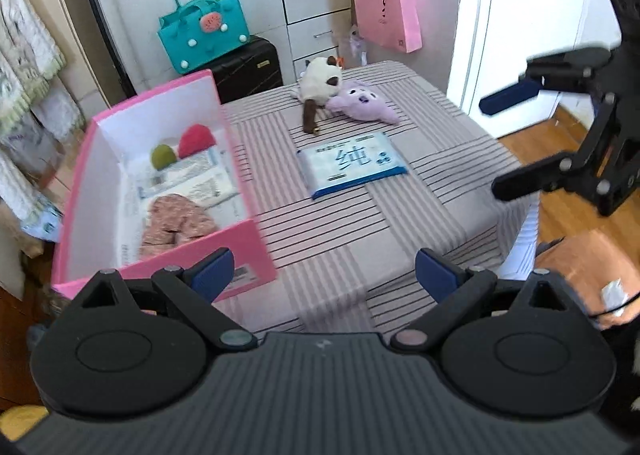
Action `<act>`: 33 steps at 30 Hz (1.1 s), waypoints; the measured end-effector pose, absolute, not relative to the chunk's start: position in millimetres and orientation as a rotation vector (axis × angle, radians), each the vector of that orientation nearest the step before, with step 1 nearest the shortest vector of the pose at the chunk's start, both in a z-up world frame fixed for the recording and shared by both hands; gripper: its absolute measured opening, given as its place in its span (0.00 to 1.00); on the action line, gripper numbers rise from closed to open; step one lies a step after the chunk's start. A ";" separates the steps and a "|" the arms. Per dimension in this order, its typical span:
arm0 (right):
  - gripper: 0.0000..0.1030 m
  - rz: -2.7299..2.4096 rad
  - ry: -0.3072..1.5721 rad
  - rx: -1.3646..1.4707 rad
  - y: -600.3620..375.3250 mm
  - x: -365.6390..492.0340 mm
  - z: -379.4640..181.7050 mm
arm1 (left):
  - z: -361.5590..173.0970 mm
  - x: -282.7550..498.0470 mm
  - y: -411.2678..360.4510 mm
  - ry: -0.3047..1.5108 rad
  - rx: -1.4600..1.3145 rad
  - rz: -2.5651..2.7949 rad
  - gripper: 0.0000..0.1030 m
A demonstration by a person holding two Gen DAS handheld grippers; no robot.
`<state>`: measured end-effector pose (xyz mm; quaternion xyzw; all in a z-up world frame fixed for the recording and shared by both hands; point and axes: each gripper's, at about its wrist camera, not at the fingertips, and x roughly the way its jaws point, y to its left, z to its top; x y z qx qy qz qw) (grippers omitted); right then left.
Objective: Organize soft objects
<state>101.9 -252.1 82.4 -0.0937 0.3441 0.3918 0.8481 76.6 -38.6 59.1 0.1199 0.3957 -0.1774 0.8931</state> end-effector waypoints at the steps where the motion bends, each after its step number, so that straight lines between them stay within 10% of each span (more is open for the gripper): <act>1: 0.91 0.825 0.724 -0.184 -255.5 103.2 77.7 | 55.7 79.5 -39.6 0.826 0.227 -0.373 0.95; 14: 0.92 0.598 0.468 -0.210 -280.9 129.1 0.4 | 24.5 121.7 -70.1 0.736 0.123 -0.433 0.95; 33: 0.92 0.563 0.616 -0.150 -272.2 178.7 -66.3 | -34.8 209.6 -113.1 0.742 0.047 -0.350 0.92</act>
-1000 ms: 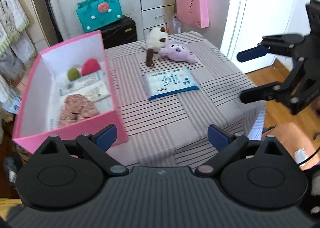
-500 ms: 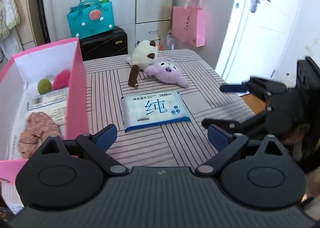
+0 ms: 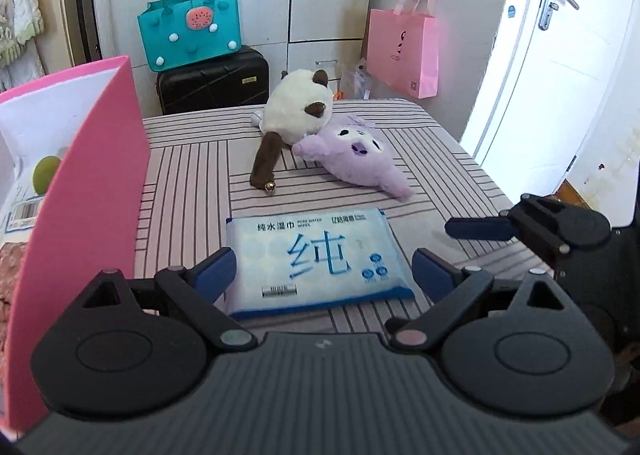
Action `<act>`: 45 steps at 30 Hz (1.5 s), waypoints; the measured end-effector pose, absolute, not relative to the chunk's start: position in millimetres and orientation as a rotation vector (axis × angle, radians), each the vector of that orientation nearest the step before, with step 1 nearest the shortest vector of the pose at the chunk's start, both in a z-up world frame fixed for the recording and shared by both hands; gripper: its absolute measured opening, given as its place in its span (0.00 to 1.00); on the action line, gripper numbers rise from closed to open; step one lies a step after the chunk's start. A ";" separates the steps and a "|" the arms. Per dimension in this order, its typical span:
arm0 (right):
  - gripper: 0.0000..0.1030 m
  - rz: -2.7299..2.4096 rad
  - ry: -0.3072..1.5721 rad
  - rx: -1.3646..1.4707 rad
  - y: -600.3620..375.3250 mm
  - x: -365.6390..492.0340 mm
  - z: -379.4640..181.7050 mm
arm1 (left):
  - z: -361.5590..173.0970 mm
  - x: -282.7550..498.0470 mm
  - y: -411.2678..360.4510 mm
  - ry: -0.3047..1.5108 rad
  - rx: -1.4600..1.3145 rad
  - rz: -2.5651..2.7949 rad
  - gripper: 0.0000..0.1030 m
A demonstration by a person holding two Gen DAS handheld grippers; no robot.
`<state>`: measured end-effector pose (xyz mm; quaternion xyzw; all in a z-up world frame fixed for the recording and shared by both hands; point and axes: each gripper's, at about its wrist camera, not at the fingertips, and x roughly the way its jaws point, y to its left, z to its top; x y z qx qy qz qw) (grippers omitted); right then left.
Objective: Organize soft objects
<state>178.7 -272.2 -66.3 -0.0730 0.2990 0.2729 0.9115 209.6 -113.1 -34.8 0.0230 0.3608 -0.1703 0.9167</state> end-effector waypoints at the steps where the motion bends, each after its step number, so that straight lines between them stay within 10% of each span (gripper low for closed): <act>1: 0.92 0.569 0.618 -0.150 -270.9 180.6 -67.0 | -36.4 213.0 -112.8 0.752 0.041 -0.346 0.92; 14: 0.86 0.566 0.744 -0.051 -260.6 206.9 -67.7 | -63.0 240.8 -96.4 0.826 -0.046 -0.236 0.91; 24: 0.46 0.609 0.736 -0.038 -266.3 204.3 -65.4 | -64.2 224.4 -106.0 0.808 -0.055 -0.245 0.61; 30: 0.52 0.608 0.735 -0.054 -268.2 195.0 -59.2 | -58.0 221.6 -96.7 0.882 -0.158 -0.281 0.37; 45: 0.57 0.504 0.802 0.069 -296.3 216.7 -60.5 | -59.4 230.0 -90.8 0.923 -0.216 -0.291 0.33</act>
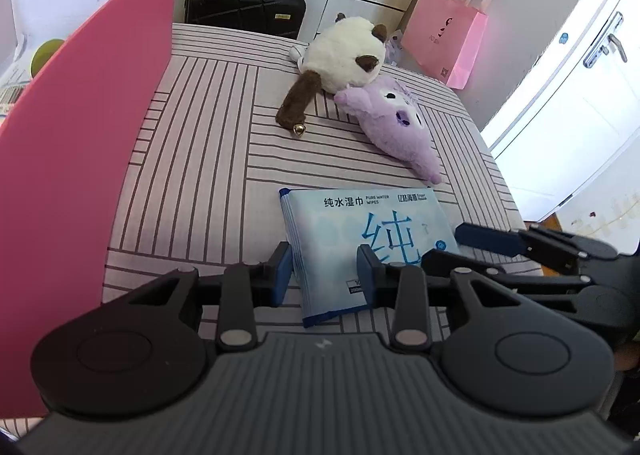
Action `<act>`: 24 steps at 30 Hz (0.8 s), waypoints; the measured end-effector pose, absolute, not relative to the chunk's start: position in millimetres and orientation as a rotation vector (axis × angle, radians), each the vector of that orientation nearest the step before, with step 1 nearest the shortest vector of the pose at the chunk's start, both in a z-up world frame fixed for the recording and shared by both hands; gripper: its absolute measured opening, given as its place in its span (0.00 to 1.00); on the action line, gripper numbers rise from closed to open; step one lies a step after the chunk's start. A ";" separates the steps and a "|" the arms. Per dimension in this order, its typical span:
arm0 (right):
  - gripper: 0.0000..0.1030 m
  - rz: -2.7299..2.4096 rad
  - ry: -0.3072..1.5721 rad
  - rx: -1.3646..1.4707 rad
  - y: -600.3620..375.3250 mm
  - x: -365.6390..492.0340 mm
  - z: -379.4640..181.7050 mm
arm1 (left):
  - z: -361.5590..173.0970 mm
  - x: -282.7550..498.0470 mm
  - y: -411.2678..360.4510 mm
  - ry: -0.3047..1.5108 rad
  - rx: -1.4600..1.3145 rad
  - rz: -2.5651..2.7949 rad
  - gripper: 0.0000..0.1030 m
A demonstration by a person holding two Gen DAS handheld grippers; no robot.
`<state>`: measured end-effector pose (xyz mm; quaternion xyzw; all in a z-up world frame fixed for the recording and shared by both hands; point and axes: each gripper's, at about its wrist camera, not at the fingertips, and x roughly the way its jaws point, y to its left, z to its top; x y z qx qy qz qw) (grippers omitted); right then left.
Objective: Organize soft objects
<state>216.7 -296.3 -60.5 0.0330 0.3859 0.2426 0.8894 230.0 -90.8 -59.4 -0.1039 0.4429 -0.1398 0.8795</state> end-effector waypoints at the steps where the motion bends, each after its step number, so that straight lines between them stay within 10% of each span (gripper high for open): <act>1: 0.55 0.503 0.811 0.078 -297.7 217.9 -62.7 | -59.8 230.0 -90.7 0.921 -0.221 -0.295 0.33; 12: 0.36 0.543 0.814 0.142 -302.8 221.4 -65.6 | -58.8 214.7 -118.6 0.840 -0.098 -0.305 0.28; 24: 0.38 0.518 0.858 0.105 -295.7 210.6 -53.4 | -51.9 193.1 -110.4 0.878 -0.158 -0.368 0.27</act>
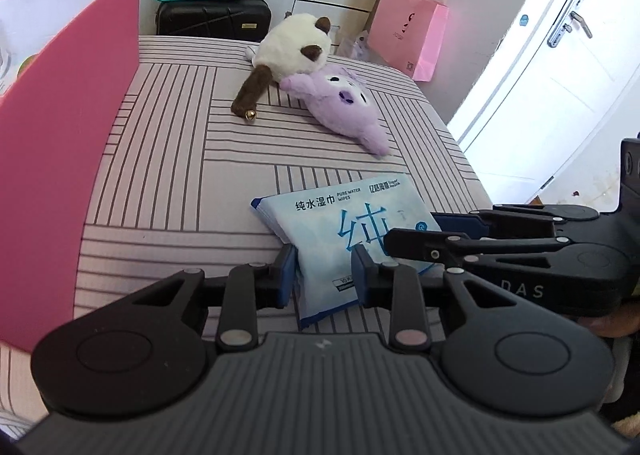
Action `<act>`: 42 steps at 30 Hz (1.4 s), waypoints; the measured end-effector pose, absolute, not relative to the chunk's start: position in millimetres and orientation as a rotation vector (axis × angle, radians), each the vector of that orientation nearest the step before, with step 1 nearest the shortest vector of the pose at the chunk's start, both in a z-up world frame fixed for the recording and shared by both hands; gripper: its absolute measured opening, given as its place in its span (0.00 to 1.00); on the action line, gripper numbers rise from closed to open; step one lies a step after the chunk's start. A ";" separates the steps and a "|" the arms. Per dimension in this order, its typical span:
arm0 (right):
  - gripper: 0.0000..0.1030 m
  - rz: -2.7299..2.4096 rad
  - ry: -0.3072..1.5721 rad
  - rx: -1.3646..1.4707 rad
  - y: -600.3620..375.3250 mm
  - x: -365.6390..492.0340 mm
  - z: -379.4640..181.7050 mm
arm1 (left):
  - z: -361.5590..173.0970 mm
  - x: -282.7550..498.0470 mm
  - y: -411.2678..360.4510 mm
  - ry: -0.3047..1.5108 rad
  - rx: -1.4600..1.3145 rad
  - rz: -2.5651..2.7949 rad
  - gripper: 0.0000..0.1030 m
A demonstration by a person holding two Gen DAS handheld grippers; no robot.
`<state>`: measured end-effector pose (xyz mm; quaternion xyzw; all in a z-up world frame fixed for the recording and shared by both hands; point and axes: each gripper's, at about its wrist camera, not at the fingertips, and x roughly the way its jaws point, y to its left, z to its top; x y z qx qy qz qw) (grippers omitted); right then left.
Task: Organize soft objects
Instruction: 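Lift the blue wipes pack with the left gripper and carry it over the pink box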
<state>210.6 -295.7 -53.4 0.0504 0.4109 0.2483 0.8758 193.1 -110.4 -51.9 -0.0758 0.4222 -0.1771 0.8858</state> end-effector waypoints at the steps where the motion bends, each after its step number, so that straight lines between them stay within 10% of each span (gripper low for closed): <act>1: 0.38 0.523 0.865 0.104 -295.6 208.6 -52.0 | -50.7 190.3 -109.4 0.878 -0.154 -0.367 0.27; 42: 0.56 0.899 0.843 -0.111 -206.0 113.9 58.6 | 51.8 77.5 3.5 0.888 -0.059 -0.470 0.27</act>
